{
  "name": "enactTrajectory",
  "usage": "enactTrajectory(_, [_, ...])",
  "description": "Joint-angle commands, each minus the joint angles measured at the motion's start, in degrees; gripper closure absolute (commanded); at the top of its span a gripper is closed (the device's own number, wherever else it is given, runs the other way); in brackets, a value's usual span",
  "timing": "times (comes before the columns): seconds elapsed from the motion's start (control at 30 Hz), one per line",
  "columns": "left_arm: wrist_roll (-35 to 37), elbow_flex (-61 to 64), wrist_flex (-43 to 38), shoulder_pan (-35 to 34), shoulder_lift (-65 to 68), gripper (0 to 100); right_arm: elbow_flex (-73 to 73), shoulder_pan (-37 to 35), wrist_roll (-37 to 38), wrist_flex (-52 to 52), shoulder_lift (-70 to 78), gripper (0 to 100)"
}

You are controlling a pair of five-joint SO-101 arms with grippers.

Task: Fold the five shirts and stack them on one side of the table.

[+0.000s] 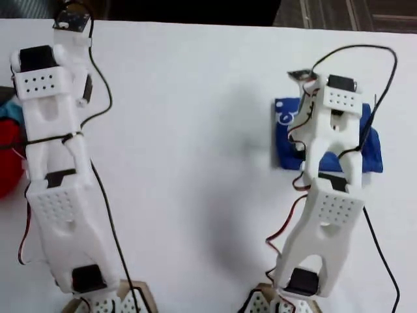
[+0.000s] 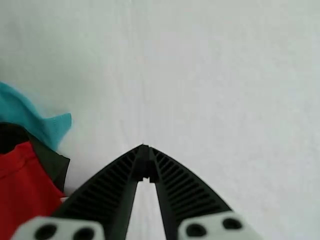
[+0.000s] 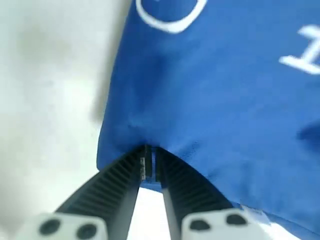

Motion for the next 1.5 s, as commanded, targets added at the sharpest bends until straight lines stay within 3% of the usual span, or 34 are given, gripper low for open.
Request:
enactTrajectory(0.0, [-0.44, -2.42, 0.18, -0.44, -0.44, 97, -6.77, 0.13, -0.09, -0.4, -6.9, 97.5])
enactTrajectory(0.13, [-0.44, -2.42, 0.44, -0.44, -0.44, 97, -13.8, 3.3, -0.35, -1.63, -6.55, 96.9])
enactTrajectory(0.37, [-0.53, -2.42, 0.44, -0.44, -0.44, 97, -17.32, 14.81, -0.09, -7.16, 2.15, 79.6])
enactTrajectory(0.73, [-0.53, -2.42, 0.44, -0.44, -0.44, 97, -17.49, 19.47, 0.0, -13.23, 12.97, 78.9])
enactTrajectory(1.33, [-0.53, -2.42, 0.53, -0.44, -0.44, 97, -18.73, 19.12, 3.16, -14.81, 20.44, 79.6])
enactTrajectory(1.4, [-0.53, -2.42, 0.53, -0.44, -0.53, 97, -19.96, 19.38, 3.16, -14.81, 20.53, 84.5])
enactTrajectory(1.47, [-0.53, -2.42, 0.53, -0.44, -0.53, 97, -21.63, 19.47, 3.16, -14.81, 20.44, 96.5])
